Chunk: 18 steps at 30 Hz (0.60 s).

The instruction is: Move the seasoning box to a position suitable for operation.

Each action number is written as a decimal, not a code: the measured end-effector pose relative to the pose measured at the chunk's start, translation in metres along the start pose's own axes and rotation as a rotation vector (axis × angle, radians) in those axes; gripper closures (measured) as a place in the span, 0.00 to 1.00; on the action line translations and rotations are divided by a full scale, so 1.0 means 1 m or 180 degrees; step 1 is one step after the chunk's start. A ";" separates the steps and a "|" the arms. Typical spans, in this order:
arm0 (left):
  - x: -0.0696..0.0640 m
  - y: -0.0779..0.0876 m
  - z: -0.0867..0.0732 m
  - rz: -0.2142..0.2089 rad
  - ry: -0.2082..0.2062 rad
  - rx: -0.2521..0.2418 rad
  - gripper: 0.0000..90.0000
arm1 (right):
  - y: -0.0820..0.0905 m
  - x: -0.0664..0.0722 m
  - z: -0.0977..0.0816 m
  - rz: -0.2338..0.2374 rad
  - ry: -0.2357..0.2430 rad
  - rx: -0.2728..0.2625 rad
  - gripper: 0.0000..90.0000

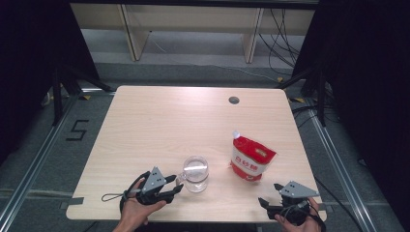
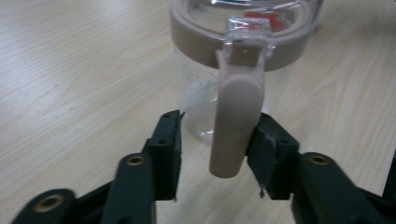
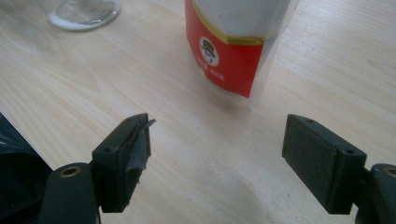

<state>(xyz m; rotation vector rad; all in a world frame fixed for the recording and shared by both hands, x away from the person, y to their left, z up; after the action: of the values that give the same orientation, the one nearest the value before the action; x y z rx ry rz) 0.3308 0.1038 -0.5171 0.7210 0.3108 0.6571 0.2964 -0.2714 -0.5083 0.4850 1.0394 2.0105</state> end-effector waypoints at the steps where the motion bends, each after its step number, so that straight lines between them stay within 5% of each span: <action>1: -0.001 0.000 0.001 0.0014 -0.0002 0.0016 0.67 | 0.000 0.000 0.000 0.0000 0.0000 0.0000 0.27; 5: 0.001 0.001 0.001 0.0080 -0.0097 0.0015 0.79 | 0.000 0.001 -0.001 0.0022 -0.0006 0.0027 0.27; 10: 0.016 0.003 0.001 0.0130 -0.0001 -0.0051 0.81 | -0.001 0.000 0.000 0.0032 0.0059 0.0029 0.27; 13: 0.017 0.003 0.000 0.0126 0.0061 -0.0040 0.81 | 0.000 0.002 -0.001 0.0051 -0.0013 0.0055 0.27; 18: 0.019 0.003 0.000 0.0159 0.0061 -0.0065 0.82 | -0.001 0.001 0.001 0.0027 0.0084 0.0015 0.27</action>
<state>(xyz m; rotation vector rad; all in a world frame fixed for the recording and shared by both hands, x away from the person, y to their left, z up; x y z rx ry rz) 0.3444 0.1178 -0.5157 0.7053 0.3040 0.7141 0.2968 -0.2696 -0.5089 0.4672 1.0601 2.0275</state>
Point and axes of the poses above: each handheld gripper's, and its own axes: y roughly backward along the jaws, z roughly out of its top, x roughly to its left, the point moved 4 cm from there along -y, roughly forward along the jaws, and after that the axes turned 13 degrees about x, right-handed, at the moved point
